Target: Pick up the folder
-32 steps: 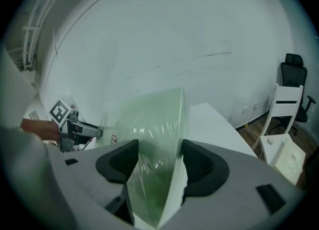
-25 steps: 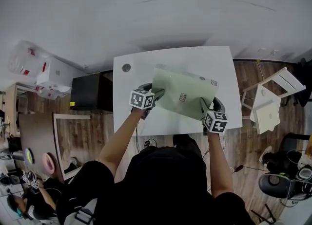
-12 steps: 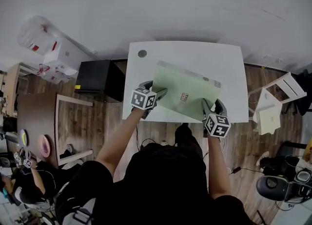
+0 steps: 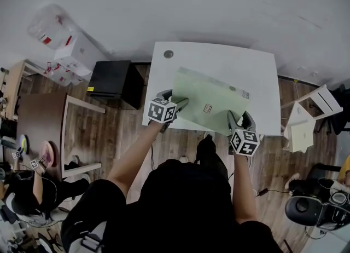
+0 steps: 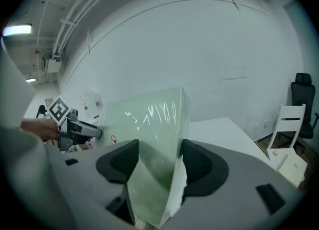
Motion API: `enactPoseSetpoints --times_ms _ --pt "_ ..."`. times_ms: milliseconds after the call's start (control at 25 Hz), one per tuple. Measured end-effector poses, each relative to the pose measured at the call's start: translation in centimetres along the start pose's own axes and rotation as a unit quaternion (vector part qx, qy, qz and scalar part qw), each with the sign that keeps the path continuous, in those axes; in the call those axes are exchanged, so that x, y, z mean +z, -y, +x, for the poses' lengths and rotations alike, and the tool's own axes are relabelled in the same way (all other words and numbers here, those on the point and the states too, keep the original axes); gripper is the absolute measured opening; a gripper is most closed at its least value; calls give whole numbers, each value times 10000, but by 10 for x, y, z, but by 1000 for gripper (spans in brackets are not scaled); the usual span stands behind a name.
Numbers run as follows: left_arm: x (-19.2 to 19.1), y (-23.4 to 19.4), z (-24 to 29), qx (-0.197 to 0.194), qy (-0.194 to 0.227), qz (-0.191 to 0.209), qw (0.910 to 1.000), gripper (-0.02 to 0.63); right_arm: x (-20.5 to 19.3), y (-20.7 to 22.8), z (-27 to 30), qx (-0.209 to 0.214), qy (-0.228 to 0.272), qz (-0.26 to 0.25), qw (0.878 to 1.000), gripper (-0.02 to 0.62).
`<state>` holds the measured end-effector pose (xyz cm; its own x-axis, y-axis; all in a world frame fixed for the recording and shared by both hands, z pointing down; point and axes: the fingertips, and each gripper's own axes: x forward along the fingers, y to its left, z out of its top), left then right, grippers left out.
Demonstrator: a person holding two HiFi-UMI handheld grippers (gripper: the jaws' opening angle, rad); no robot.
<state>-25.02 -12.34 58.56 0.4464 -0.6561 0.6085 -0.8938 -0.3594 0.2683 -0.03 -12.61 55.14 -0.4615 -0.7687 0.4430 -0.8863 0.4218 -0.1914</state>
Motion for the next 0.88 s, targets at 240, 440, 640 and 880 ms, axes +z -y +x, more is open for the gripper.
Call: enactPoseSetpoints --times_ms 240,440,640,880 --pt "-5 5 -10 -37 85 -87 9999 325 7 -6 -11 37 129 -179 9998 298" --pt "-9 6 -18 4 93 -58 9999 325 1 -13 -18 37 94 -136 9999 296" --pt "-14 9 -22 2 81 -55 10000 326 -3 -16 -24 14 97 -119 9999 296" --pt "-15 12 -21 -29 70 -38 10000 325 -5 -14 -27 -18 112 -120 9999 296"
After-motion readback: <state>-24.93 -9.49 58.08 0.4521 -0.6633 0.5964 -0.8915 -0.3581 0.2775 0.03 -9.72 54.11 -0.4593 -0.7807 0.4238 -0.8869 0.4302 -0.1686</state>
